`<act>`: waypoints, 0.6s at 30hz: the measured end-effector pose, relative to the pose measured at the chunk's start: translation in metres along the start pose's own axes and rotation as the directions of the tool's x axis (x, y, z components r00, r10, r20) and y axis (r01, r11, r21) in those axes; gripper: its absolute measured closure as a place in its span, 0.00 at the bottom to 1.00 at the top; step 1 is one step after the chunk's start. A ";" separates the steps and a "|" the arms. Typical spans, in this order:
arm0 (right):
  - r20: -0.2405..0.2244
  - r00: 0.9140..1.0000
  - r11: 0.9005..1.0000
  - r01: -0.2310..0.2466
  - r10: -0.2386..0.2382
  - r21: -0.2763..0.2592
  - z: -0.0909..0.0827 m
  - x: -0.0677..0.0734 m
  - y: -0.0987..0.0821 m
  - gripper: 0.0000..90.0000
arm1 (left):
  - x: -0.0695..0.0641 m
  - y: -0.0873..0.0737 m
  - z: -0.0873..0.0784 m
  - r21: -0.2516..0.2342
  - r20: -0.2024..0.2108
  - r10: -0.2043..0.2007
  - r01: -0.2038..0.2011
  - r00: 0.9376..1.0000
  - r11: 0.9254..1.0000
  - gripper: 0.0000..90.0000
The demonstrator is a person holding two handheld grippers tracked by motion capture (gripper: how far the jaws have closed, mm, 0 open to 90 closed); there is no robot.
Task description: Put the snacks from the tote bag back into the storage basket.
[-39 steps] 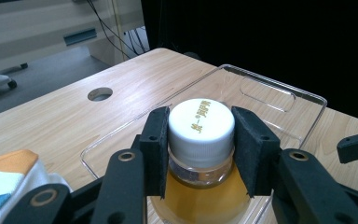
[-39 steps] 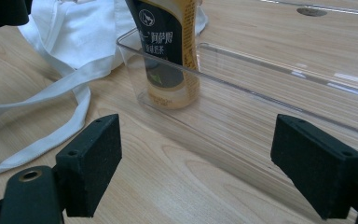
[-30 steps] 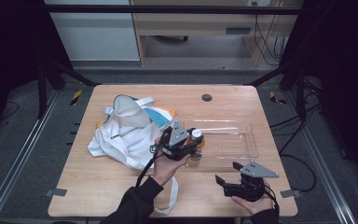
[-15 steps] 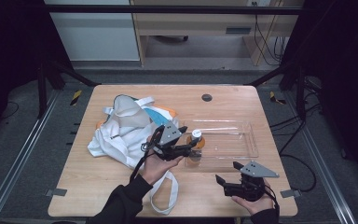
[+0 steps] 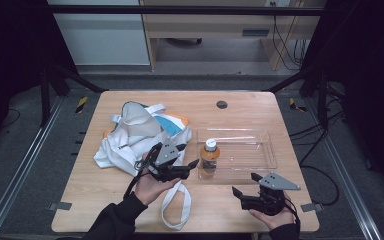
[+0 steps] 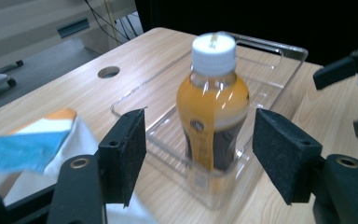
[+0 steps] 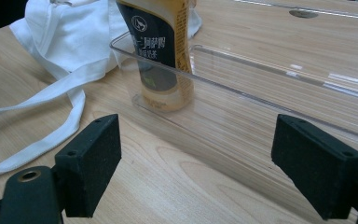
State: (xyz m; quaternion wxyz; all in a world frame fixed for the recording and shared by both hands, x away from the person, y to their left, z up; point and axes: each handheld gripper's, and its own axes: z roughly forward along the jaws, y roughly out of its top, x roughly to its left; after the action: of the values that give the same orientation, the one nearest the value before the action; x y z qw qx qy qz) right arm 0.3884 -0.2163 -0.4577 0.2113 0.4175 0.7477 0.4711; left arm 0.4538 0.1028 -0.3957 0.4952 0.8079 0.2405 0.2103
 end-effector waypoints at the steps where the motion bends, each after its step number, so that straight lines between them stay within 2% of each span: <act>1: -0.001 1.000 1.000 0.000 0.000 -0.001 0.000 0.000 0.000 0.18 | 0.002 -0.005 -0.005 0.001 -0.003 -0.007 0.007 1.000 1.000 0.38; 10: -0.001 1.000 1.000 0.001 -0.001 -0.003 0.000 0.000 0.000 0.18 | 0.011 -0.025 -0.026 0.010 -0.034 -0.033 0.033 0.999 0.999 0.37; 18: 0.000 1.000 1.000 -0.002 0.002 -0.005 -0.001 0.000 0.000 0.18 | 0.024 -0.048 -0.050 0.016 -0.079 -0.074 0.075 0.994 0.997 0.37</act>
State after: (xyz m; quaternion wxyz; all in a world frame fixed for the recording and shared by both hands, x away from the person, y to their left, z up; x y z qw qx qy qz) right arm 0.3875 -0.2168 -0.4571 0.2119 0.4177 0.7460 0.4734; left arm 0.4349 0.1708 -0.4157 0.4854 0.7942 0.2915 0.2208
